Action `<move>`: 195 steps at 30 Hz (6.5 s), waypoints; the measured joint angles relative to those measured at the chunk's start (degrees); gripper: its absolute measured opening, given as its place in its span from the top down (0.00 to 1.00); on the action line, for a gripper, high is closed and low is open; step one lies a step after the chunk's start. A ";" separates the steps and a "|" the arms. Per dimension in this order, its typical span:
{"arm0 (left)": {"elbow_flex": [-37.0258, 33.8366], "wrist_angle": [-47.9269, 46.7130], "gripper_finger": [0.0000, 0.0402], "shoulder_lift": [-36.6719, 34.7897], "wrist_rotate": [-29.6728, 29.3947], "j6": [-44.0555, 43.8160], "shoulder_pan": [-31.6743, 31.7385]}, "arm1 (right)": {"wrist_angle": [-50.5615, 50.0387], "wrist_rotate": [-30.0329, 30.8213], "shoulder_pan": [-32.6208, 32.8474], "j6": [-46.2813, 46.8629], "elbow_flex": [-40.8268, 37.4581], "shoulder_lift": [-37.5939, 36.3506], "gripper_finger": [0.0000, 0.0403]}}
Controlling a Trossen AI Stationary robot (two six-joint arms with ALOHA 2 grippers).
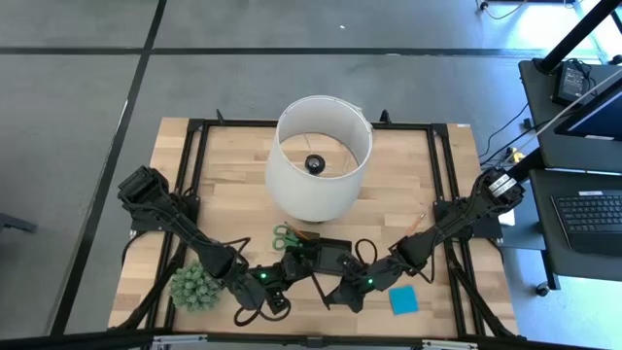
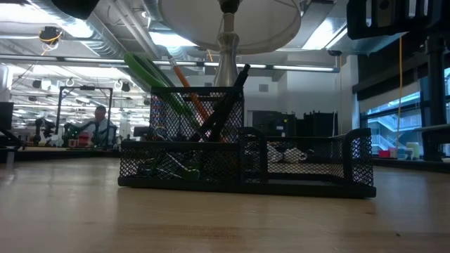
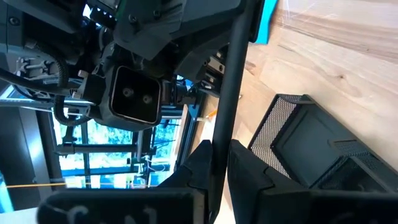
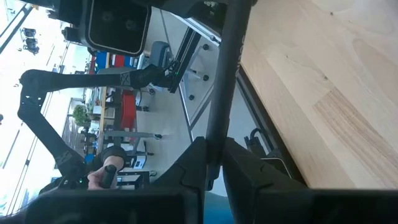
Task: Pick and place office supplies into organizer
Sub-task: Put the black pen into the black desk organizer
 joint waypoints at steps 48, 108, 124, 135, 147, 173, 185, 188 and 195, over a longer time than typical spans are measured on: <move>-0.02 -6.57 1.00 -1.18 -7.48 -43.54 1.79 | -42.29 15.08 2.82 -7.19 0.00 -17.54 0.42; -35.08 20.65 0.99 -33.94 17.83 -78.99 0.85 | -27.16 4.09 -13.14 -55.49 -0.02 0.42 0.42; -35.08 20.65 1.00 -33.92 17.33 -76.28 0.85 | -26.16 1.55 -13.14 -53.83 -0.04 1.09 0.60; -35.08 20.46 1.00 -33.91 17.29 -76.25 0.85 | -26.10 1.55 -13.14 -53.83 -0.04 1.09 0.76; -35.08 20.44 0.99 -33.90 17.27 -74.31 0.85 | -26.07 1.18 -13.09 -53.83 -0.02 1.05 0.90; -35.10 19.76 1.00 -33.88 17.29 -74.31 0.85 | -36.00 -1.33 -12.08 -48.00 0.42 -11.32 0.90; -35.10 18.46 1.00 -33.88 17.28 -74.31 0.86 | -49.36 3.42 -11.80 -52.23 13.98 -11.76 0.90; -35.10 18.40 0.99 -33.88 17.29 -74.31 0.85 | -53.74 6.33 -11.82 -52.24 15.46 -11.76 0.90; -35.10 18.25 0.99 -33.88 17.29 -74.31 0.87 | -54.42 10.25 -11.82 -49.68 14.48 -10.29 0.90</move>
